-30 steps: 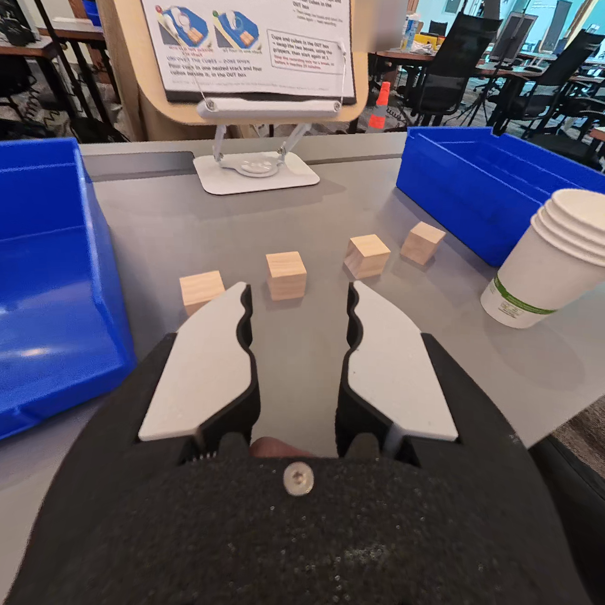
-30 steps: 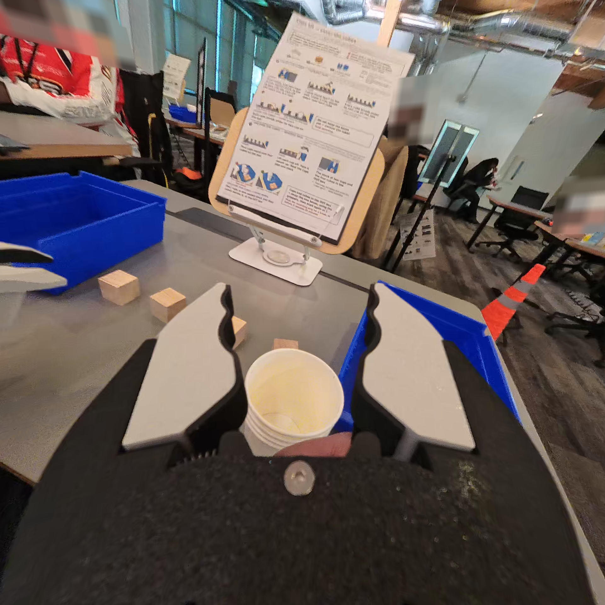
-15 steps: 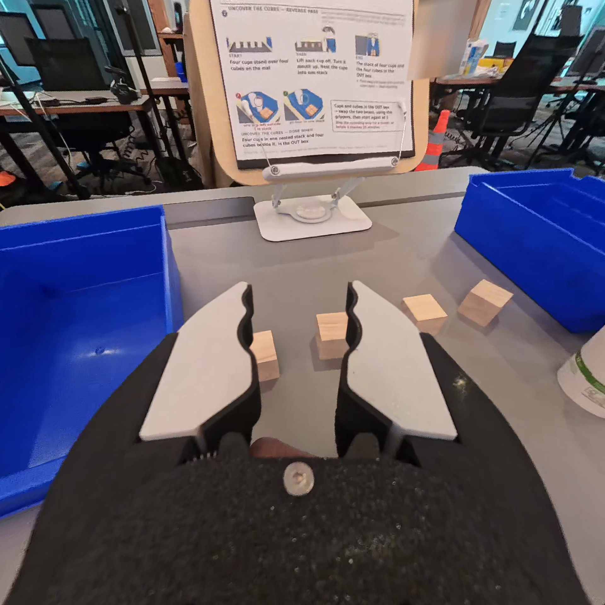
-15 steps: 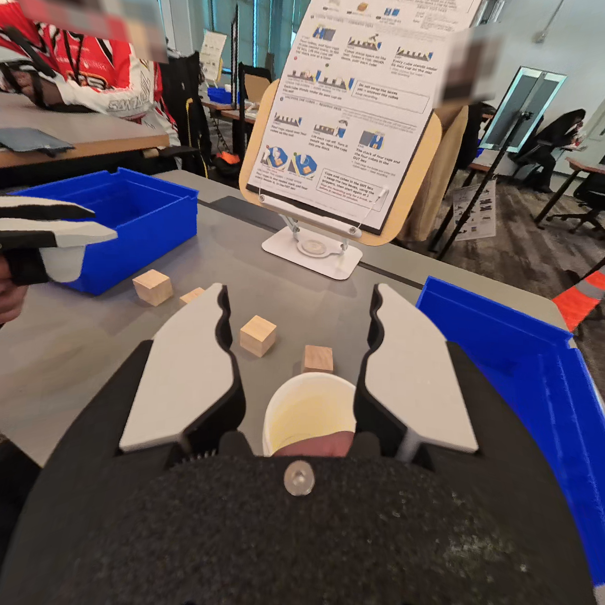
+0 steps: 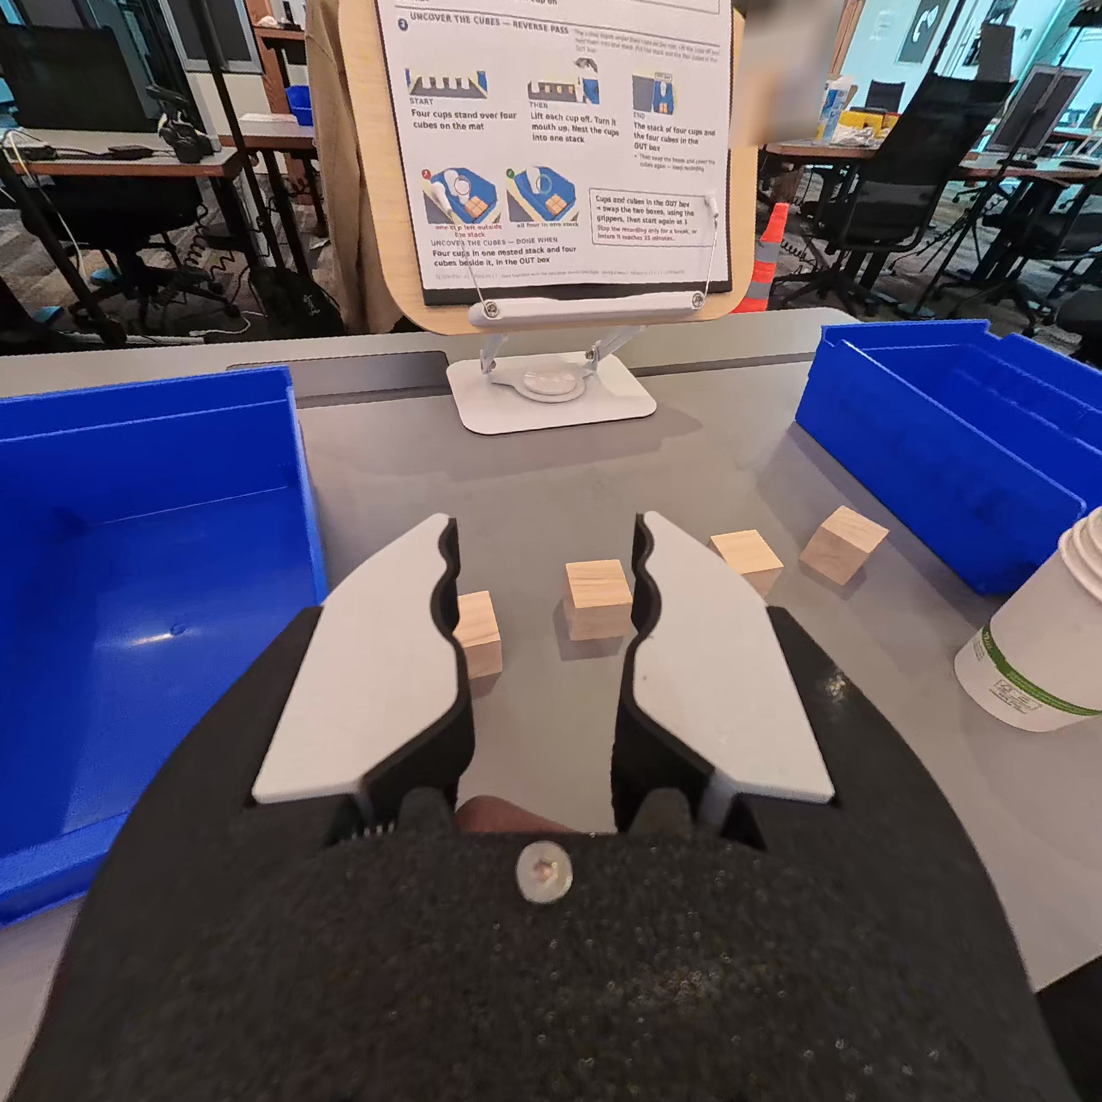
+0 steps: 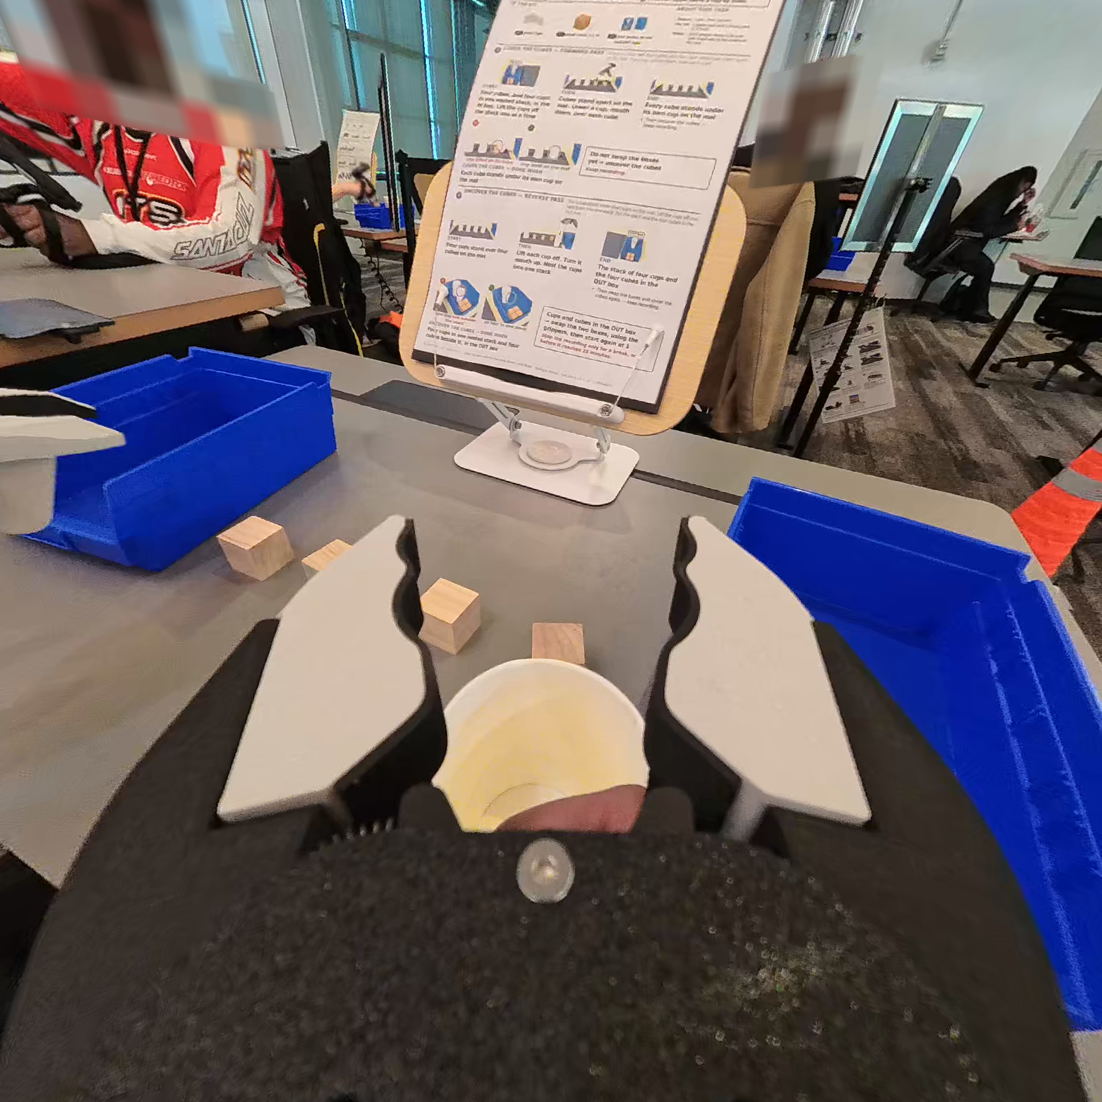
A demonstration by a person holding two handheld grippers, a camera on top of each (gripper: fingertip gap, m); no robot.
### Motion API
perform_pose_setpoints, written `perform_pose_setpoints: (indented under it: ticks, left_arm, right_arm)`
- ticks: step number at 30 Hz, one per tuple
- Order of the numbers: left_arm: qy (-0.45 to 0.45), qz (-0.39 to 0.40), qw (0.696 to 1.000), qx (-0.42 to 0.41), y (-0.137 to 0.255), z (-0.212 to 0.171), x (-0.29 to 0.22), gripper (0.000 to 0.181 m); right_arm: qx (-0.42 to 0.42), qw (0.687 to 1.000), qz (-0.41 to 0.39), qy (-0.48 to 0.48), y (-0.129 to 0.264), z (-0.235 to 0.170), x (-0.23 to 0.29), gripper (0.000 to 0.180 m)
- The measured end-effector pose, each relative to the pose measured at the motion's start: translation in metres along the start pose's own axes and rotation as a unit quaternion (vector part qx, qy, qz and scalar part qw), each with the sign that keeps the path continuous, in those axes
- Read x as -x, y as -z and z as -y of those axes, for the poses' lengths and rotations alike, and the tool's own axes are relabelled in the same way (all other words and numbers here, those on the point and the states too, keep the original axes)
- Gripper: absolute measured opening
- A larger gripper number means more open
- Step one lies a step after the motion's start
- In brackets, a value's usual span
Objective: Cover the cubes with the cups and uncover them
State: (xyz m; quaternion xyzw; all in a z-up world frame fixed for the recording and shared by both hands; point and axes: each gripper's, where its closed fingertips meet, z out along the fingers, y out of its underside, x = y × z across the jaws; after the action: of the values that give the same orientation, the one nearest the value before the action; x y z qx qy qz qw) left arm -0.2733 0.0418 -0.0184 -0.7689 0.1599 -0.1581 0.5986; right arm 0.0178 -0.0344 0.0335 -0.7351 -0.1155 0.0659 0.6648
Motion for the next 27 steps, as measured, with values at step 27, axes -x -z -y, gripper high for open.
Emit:
perform_pose_setpoints:
  ticks: [27]
  left_arm:
    - [-0.006, -0.060, 0.995, 0.081, -0.011, -0.090, -0.028, 0.054]
  right_arm:
    - [0.050, 0.990, -0.113, -0.074, 0.072, -0.125, 0.003, 0.089]
